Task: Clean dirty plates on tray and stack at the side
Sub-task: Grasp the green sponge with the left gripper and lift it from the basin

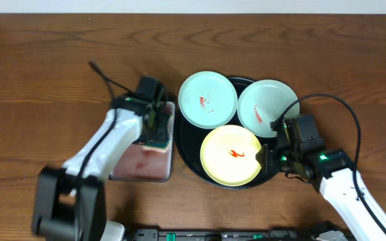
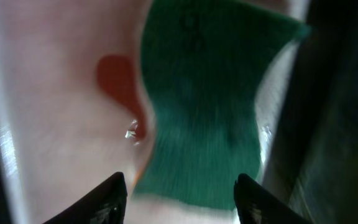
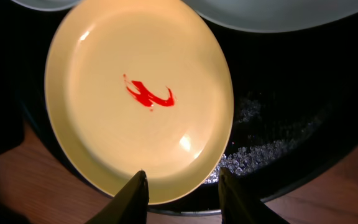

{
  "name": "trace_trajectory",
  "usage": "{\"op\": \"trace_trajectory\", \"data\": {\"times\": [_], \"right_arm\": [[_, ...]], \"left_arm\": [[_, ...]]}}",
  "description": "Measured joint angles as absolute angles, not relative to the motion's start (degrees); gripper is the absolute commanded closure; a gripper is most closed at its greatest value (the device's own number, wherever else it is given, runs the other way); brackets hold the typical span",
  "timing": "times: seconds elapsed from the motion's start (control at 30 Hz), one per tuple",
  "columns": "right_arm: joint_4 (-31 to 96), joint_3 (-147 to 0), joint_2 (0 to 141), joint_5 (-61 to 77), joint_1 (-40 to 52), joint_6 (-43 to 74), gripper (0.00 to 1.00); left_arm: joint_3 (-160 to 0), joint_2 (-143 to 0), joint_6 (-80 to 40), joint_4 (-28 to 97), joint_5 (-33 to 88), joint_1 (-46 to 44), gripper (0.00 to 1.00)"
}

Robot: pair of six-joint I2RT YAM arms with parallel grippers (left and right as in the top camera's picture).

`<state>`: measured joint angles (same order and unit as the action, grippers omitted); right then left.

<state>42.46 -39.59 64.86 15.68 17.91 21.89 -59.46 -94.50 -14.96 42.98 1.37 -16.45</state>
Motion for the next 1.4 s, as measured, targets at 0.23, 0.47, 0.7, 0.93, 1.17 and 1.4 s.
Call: {"op": "trace_trajectory", "data": {"times": [0.23, 0.47, 0.7, 0.93, 1.17, 1.4], "right_arm": [[43.97, -39.59, 63.24, 15.73, 17.91, 21.63, 0.63], [44.99, -39.59, 63.24, 15.70, 17.91, 21.63, 0.63], [45.04, -39.59, 63.24, 15.73, 17.91, 21.63, 0.59], [44.77, -39.59, 63.24, 15.75, 17.91, 21.58, 0.56], [44.77, -39.59, 63.24, 15.84, 17.91, 21.58, 0.55], [44.75, -39.59, 63.24, 15.62, 17.91, 21.34, 0.41]], "left_arm": [[-59.81, -102.61, -15.09, 37.45, 2.13, -16.95, 0.93], [-61.69, -103.04, -15.09, 43.51, 2.13, -16.73, 0.83], [-61.80, -96.25, -15.20, 50.13, 0.58, -14.70, 0.54], [-59.22, -95.59, -15.22, 44.29, 0.86, -14.68, 0.53], [-53.28, -97.25, -15.31, 36.12, 2.02, -14.66, 0.93], [-54.54, -96.84, -15.20, 41.12, 2.68, -14.76, 0.93]]}}
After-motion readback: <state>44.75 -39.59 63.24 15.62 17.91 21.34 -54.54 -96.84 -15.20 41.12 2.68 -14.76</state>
